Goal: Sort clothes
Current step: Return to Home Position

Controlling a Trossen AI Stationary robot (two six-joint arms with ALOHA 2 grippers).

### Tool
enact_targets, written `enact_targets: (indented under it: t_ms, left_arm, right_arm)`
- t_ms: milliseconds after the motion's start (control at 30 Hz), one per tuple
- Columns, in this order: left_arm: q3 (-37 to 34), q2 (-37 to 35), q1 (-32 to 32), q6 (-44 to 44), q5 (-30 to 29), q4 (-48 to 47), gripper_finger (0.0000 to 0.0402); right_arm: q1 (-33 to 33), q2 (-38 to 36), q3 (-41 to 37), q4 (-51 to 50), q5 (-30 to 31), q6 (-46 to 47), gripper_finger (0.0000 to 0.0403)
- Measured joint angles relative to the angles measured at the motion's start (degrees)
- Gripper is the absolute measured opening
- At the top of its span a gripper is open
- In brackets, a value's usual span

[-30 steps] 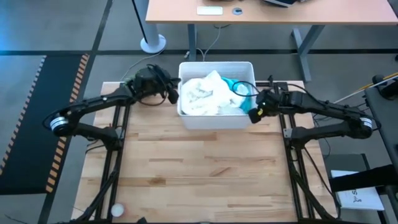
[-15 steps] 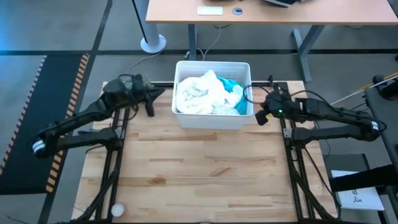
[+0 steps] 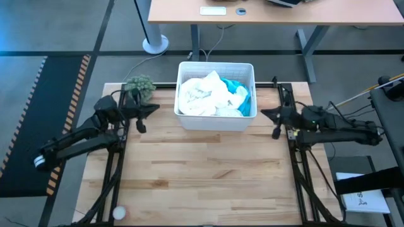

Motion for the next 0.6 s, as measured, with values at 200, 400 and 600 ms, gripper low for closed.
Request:
enact_targets:
  t_ms: [200,400,600]
  left_arm:
    - [-5.19,-5.25,0.00,0.90,0.42,1.53,0.0000]
    - [-12.23,-9.79,0.00,-0.78,0.40,6.00,0.0000]
    - [-16.45,-14.22,0.03,-1.53,0.05,6.91,0.0000]
  right_arm:
    - [-0.02,-13.75,-11.25,14.03,-3.16,-4.30,0.0000]
    - [-0.02,-22.86,-22.69,19.85,-3.80,-4.88,0.0000]
    - [-0.24,-22.72,-30.31,25.18,-7.10,-1.20,0.0000]
